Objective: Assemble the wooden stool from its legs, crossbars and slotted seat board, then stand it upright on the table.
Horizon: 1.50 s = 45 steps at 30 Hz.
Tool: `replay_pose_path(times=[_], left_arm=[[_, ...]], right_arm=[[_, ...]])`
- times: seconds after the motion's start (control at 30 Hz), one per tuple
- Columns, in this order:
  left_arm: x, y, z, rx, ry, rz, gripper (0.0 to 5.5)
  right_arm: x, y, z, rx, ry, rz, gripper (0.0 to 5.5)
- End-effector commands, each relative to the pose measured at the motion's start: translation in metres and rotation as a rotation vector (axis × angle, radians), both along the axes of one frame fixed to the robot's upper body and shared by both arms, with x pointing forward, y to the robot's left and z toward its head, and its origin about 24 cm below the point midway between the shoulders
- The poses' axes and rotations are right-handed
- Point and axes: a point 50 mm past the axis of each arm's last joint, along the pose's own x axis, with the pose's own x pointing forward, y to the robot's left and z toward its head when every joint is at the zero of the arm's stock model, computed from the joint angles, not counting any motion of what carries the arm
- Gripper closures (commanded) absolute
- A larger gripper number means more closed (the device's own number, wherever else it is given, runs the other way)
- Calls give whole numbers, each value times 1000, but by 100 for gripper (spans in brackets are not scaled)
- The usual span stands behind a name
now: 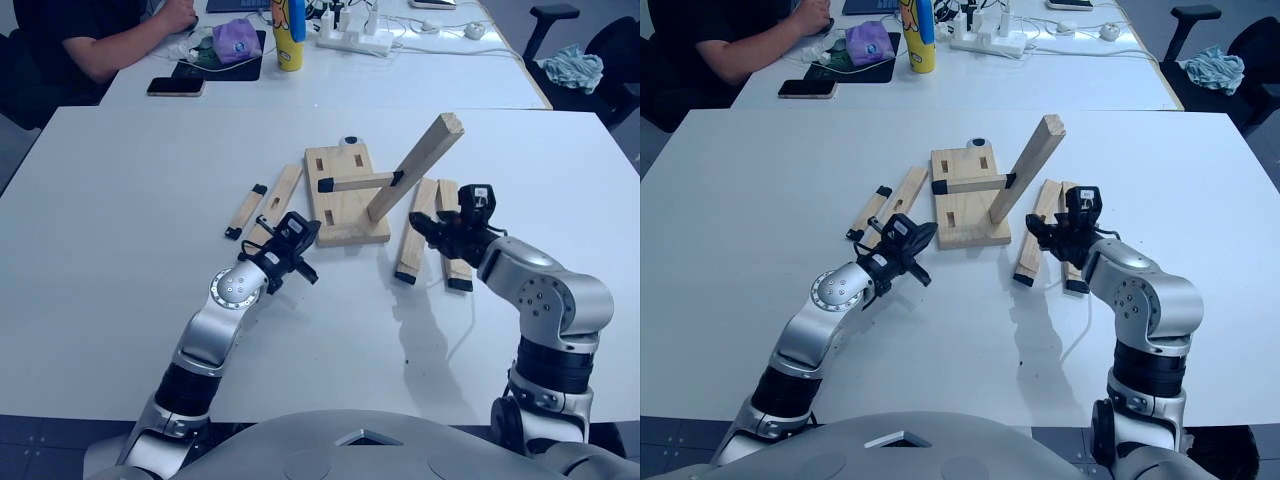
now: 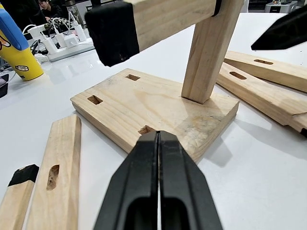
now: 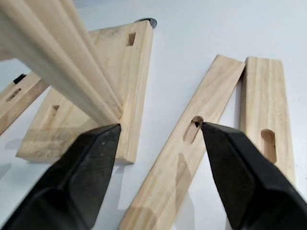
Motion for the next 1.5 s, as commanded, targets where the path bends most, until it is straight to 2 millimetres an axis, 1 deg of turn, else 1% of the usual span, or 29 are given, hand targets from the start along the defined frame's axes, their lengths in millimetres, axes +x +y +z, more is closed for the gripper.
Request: replay_pose_path(times=[0.03,0.17,0.3,0.43,0.57,0.67,0.8,0.97,1.03,1.13,1.27,1.3,1.37,1.5], left_arm=[[-2,0,0,12,5,-18,550],[-3,1,0,21,17,-39,550],[-3,1,0,23,21,-49,550],[-3,0,1,27,21,-65,550],[-1,1,2,31,19,-61,550],[-2,1,2,29,17,-49,550],[-3,1,0,19,17,-17,550],[-2,-2,-1,10,16,-3,550],[0,-2,0,13,12,-8,550],[3,-1,2,19,5,-23,550],[5,-1,5,34,-1,-44,550],[5,-1,5,43,-8,-49,550],[5,-1,6,47,-8,-53,550],[6,0,5,64,-9,-65,550]], right_arm=[[-11,4,-11,-2,60,-23,237],[-23,12,-21,16,126,-8,237],[-25,18,-23,43,138,-12,237],[-25,23,-25,-7,138,10,237],[-26,24,-34,-143,147,70,237],[-25,19,-34,-206,137,92,237],[-17,9,-28,-238,120,95,237],[-5,12,-27,-198,112,91,237],[0,17,-30,-189,107,89,237],[1,18,-39,-209,116,63,237],[-4,18,-53,-228,149,34,237],[-6,17,-55,-224,153,29,255],[-7,16,-58,-219,153,19,269],[-5,16,-58,-218,141,5,328]])
